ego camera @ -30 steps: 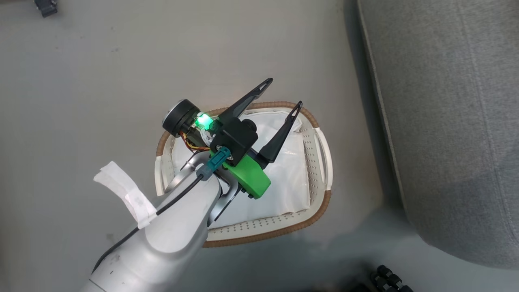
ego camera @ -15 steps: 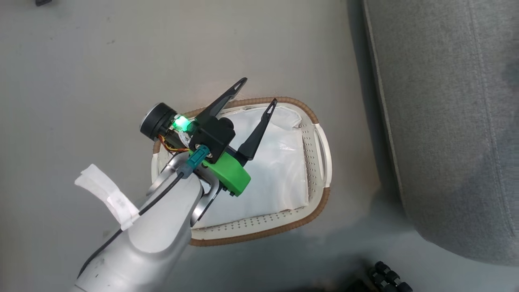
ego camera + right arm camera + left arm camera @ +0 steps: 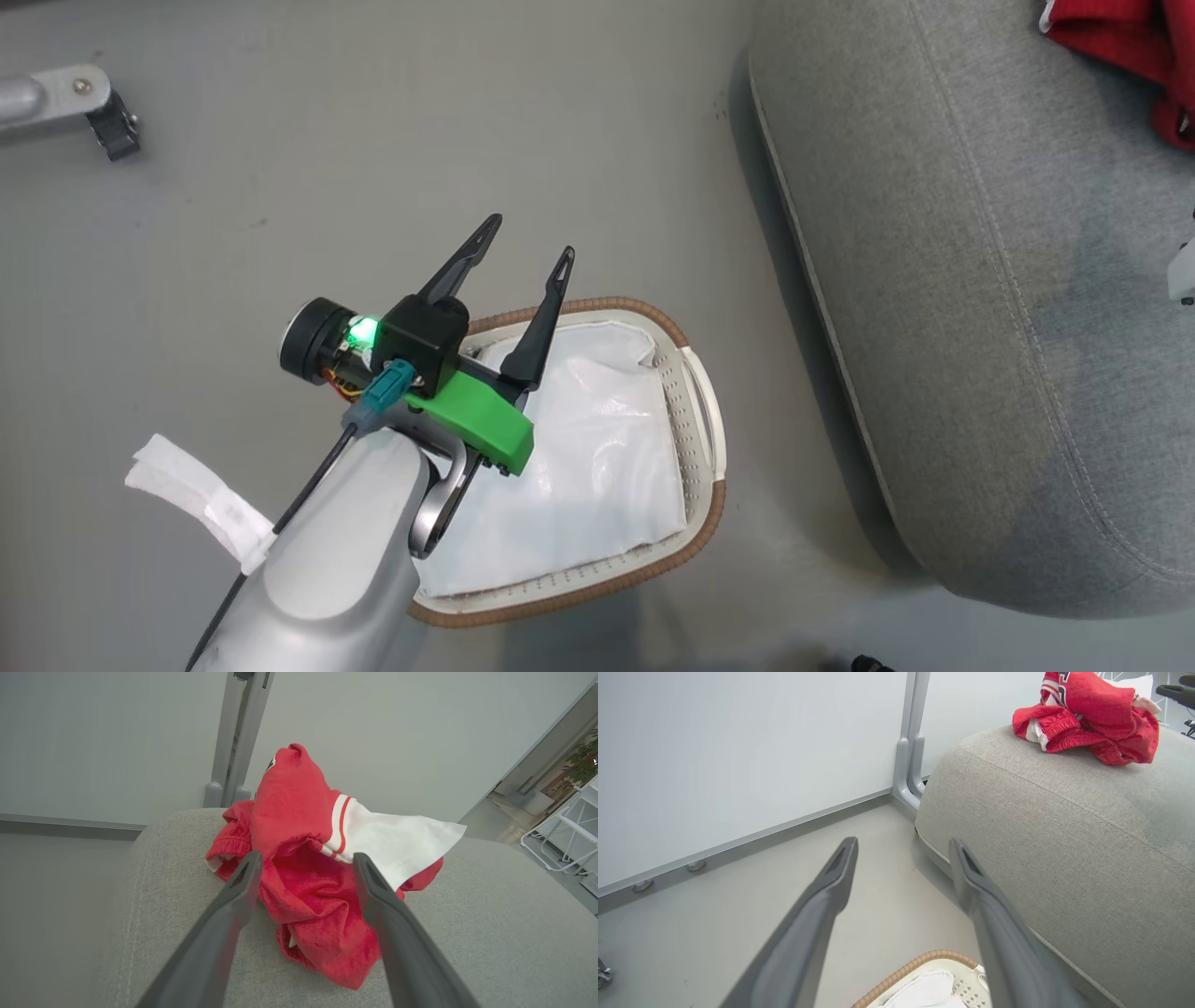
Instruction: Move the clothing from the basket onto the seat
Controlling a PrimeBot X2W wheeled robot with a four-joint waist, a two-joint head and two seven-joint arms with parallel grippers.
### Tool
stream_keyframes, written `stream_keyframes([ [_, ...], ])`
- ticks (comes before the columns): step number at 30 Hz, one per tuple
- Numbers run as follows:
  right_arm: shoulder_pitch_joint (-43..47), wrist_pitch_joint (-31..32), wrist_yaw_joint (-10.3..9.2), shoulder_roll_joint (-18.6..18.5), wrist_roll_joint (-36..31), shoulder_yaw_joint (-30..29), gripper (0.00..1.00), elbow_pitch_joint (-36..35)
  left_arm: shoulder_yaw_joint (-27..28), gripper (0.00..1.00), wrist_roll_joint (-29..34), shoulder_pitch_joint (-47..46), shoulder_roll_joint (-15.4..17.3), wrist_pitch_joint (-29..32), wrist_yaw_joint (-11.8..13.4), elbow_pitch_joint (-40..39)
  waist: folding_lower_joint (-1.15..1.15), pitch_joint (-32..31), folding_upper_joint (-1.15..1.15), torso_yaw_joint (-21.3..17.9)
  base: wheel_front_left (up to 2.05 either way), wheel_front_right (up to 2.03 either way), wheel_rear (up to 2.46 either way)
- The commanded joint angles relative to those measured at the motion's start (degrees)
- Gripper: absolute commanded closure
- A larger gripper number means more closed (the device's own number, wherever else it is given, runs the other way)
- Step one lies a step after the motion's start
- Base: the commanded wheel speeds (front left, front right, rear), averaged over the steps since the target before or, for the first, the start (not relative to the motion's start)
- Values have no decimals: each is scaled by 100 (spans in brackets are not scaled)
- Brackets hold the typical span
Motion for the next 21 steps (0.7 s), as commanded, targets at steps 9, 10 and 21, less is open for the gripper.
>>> stream_keyframes([
  [9, -27, -13, -8, 4, 99, 398, 0, -28, 862, 0, -58, 726, -183, -2, 142, -306, 0, -1213, 68, 358, 0, 0, 0],
  [10, -23, -13, -8, 50, 125, 448, 0, 2, 970, 0, -43, 828, -205, -2, 157, -329, 0, -1312, 68, 414, 0, 0, 0],
  [21, 502, -13, -8, 985, 341, 906, 0, -144, 2113, 0, 120, 1872, -344, -1, 251, -540, 0, -1967, 68, 851, 0, 0, 0],
])
